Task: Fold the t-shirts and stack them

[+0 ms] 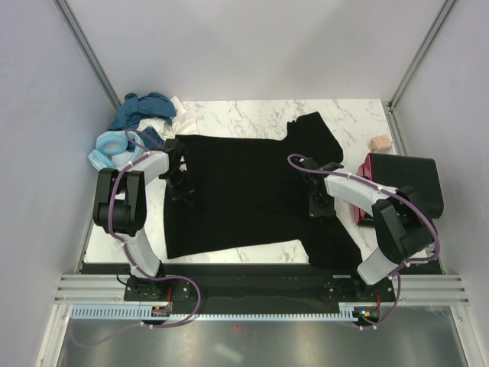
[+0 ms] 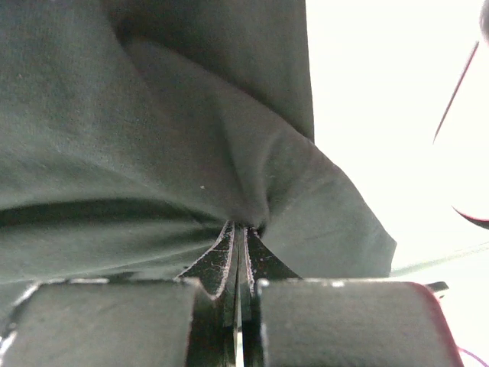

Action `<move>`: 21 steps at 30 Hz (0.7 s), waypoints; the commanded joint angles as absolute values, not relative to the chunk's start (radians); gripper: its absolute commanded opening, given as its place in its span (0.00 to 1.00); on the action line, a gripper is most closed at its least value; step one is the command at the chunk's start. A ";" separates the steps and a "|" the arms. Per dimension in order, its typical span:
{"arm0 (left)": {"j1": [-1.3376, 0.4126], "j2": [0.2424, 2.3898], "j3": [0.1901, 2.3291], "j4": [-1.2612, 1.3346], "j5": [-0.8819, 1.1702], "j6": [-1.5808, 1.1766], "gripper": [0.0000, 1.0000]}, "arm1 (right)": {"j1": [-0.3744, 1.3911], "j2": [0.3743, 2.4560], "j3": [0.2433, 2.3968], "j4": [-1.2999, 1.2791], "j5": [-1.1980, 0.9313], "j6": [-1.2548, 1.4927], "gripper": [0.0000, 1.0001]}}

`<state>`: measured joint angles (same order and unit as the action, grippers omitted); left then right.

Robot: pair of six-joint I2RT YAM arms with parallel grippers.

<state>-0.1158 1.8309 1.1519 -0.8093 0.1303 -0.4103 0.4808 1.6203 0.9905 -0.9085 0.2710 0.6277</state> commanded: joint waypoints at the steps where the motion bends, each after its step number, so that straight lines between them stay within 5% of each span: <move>1: -0.100 1.847 1.164 -0.808 0.080 -0.413 0.02 | 0.479 1.565 0.951 -0.979 0.250 0.695 0.00; 7: -0.089 1.851 1.169 -0.812 0.096 -0.410 0.02 | 0.477 1.507 0.926 -1.009 0.212 0.732 0.01; 13: -0.089 1.833 1.198 -0.785 0.236 -0.390 0.03 | 0.479 1.395 1.137 -1.029 0.310 0.700 0.35; 21: -0.089 1.711 1.230 -0.782 0.230 -0.416 0.09 | 0.373 1.610 1.426 -0.902 0.296 0.453 0.45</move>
<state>-0.0929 1.8061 1.1908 -0.8040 0.2119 -0.4103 0.4274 1.4841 1.3457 -0.9863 0.3107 0.5900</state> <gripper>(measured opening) 0.086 0.437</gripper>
